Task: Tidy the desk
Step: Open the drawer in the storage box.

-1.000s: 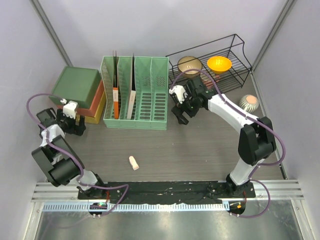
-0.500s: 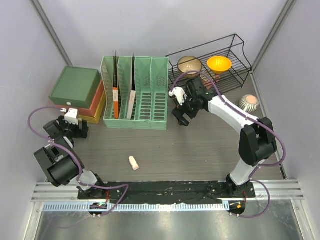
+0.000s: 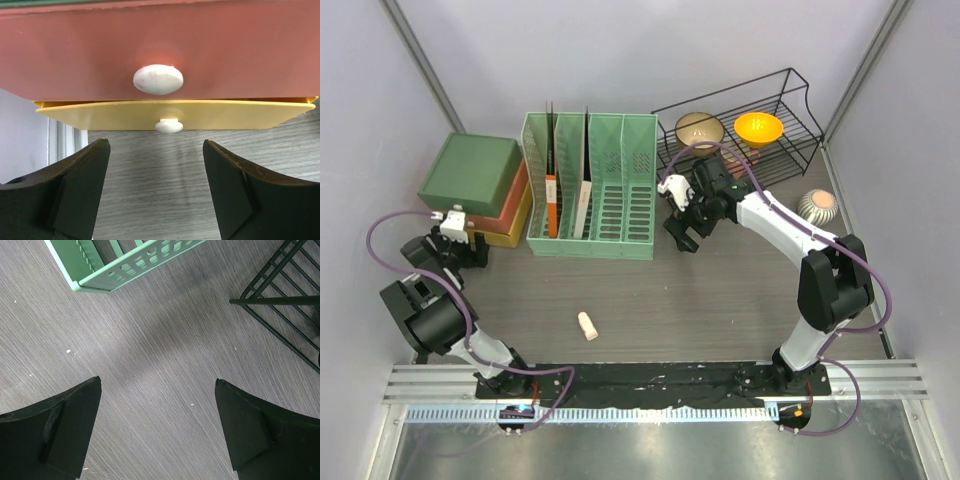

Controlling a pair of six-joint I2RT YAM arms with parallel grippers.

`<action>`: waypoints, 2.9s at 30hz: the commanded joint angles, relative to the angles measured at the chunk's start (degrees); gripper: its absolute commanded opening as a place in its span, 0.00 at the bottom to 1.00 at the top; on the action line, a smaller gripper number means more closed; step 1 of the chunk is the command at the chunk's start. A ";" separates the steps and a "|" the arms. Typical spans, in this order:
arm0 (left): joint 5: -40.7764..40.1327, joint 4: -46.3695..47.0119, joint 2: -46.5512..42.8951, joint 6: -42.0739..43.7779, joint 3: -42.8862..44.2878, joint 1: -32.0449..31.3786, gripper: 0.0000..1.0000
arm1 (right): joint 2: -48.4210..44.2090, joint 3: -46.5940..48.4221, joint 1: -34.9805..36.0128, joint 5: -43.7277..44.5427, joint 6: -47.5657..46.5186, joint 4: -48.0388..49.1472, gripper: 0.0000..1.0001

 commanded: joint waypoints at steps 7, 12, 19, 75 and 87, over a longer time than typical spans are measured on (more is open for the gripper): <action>3.65 10.67 3.65 -3.15 1.38 0.64 0.74 | -0.84 1.06 0.02 -1.22 -0.55 0.22 1.00; 4.44 12.88 5.33 -4.11 1.64 0.55 0.70 | -1.01 0.70 0.02 -1.22 -0.64 0.13 0.99; 5.15 13.40 6.03 -5.26 2.69 0.55 0.69 | -1.19 0.35 -0.33 -0.69 -0.46 0.57 1.00; 10.68 2.95 6.12 1.95 5.33 2.57 0.34 | 0.31 -0.79 -3.50 -3.07 -0.37 1.10 1.00; 12.53 -0.13 4.19 3.97 4.63 4.25 0.31 | 1.09 -0.62 -3.50 -3.33 -0.55 1.19 1.00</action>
